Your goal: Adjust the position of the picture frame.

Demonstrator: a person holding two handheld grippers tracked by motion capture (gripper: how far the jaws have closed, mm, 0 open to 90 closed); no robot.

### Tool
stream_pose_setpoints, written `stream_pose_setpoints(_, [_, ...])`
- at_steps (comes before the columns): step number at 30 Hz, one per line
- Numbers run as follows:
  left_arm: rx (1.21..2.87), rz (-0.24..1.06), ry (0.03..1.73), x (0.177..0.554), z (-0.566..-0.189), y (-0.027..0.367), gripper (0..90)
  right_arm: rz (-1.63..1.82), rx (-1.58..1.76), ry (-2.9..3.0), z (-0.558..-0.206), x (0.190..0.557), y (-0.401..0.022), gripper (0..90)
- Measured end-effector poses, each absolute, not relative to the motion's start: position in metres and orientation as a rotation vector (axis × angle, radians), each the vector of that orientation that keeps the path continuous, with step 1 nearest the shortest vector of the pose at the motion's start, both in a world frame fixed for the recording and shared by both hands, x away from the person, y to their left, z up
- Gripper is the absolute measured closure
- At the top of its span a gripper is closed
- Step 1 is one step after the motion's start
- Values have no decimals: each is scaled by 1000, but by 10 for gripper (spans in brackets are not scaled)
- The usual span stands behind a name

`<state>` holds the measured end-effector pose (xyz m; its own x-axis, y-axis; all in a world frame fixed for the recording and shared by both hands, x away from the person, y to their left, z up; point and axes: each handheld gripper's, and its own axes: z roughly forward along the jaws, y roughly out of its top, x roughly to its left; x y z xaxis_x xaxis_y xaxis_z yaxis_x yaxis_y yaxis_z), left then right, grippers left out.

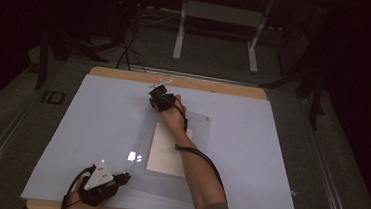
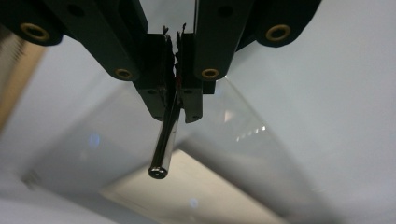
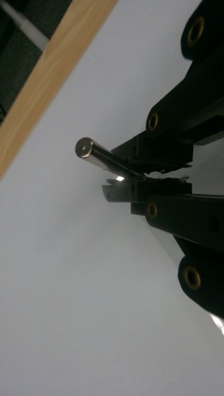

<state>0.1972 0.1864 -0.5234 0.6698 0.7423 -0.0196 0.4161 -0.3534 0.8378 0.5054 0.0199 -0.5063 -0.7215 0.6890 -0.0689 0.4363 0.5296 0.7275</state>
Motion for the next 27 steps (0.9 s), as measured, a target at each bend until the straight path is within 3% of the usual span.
stream_pose_setpoints(8, [1862, 575, 1054, 225, -503, 230, 836, 1063, 1059, 2347, -478, 500, -49, 859])
stream_pose_setpoints(15, [1797, 577, 1104, 296, -473, 255, 808, 1113, 1181, 2286, -462, 476, -118, 858])
stream_pose_setpoints(22, [1844, 442, 1161, 388, -483, 234, 811, 1020, 1296, 2244, -468, 449, -171, 855])
stream_pose_setpoints(27, [1900, 373, 1234, 417, -519, 209, 818, 894, 1305, 2244, -489, 435, -191, 854])
